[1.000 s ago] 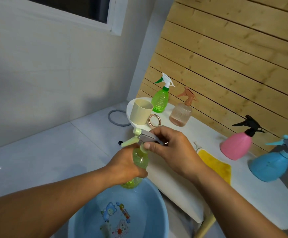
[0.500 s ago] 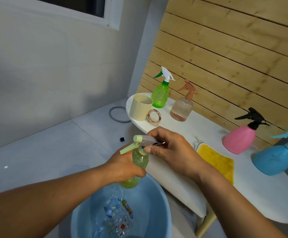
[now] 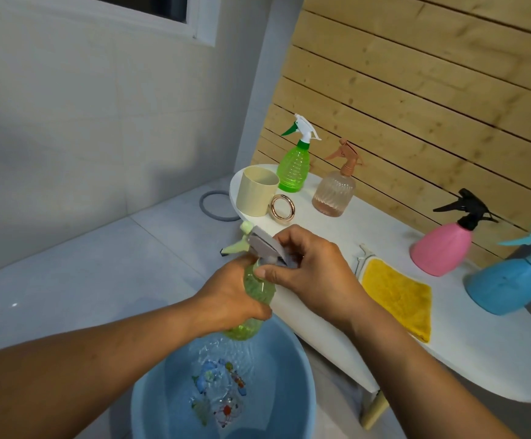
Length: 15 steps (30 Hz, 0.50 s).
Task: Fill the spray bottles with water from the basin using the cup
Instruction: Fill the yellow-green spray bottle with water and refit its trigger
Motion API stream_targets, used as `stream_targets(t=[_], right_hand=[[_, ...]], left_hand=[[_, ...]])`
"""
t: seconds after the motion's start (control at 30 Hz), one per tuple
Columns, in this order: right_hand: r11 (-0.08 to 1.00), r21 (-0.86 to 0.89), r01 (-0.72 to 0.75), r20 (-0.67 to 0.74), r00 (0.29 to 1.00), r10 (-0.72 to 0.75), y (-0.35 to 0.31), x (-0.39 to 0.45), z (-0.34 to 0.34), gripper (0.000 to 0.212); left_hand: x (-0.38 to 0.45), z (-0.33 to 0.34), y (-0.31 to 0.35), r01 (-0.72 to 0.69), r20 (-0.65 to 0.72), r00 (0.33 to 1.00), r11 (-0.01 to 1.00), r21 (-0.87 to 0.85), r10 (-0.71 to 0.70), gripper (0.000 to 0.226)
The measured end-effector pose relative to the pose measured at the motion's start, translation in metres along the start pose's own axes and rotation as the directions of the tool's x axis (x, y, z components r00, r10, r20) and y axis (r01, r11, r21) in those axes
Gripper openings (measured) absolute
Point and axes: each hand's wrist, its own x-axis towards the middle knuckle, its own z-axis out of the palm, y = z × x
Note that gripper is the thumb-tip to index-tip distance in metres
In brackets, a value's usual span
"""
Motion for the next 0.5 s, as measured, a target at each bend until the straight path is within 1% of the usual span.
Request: stream_targets(t=[0.07, 0.1, 0.17, 0.23, 0.3, 0.4, 0.5], right_hand=[[0.995, -0.098, -0.010, -0.097, 0.995, 0.001, -0.001, -0.003, 0.007, 0.033], [0.993, -0.119, -0.016, -0.135, 0.991, 0.000, -0.002, -0.003, 0.011, 0.033], [0.997, -0.070, -0.014, -0.186, 0.983, 0.000, -0.003, -0.004, 0.017, 0.029], [1.000, 0.016, -0.016, -0.203, 0.979, 0.019, -0.003, -0.005, 0.021, 0.025], [0.998, 0.067, -0.019, -0.191, 0.981, 0.032, -0.001, -0.006, 0.022, 0.023], [0.997, 0.082, 0.000, -0.171, 0.985, 0.014, -0.002, -0.005, 0.019, 0.026], [0.996, 0.092, 0.014, -0.187, 0.982, 0.004, -0.008, -0.001, 0.006, 0.025]], left_hand=[[0.000, 0.001, 0.002, -0.011, -0.015, 1.000, 1.000, -0.003, 0.011, 0.059], [0.001, 0.001, 0.002, -0.017, -0.024, 1.000, 1.000, -0.008, 0.017, 0.059], [0.003, 0.002, 0.002, -0.024, -0.046, 0.999, 0.999, -0.032, 0.022, 0.060], [0.005, 0.002, 0.003, -0.020, -0.074, 0.997, 0.999, -0.048, 0.016, 0.061], [0.008, 0.002, 0.004, -0.025, -0.101, 0.995, 0.998, -0.064, 0.019, 0.060], [0.009, 0.001, 0.011, -0.040, -0.139, 0.990, 0.994, -0.098, 0.026, 0.062], [0.011, -0.001, 0.026, -0.061, -0.146, 0.988, 0.992, -0.114, 0.044, 0.063]])
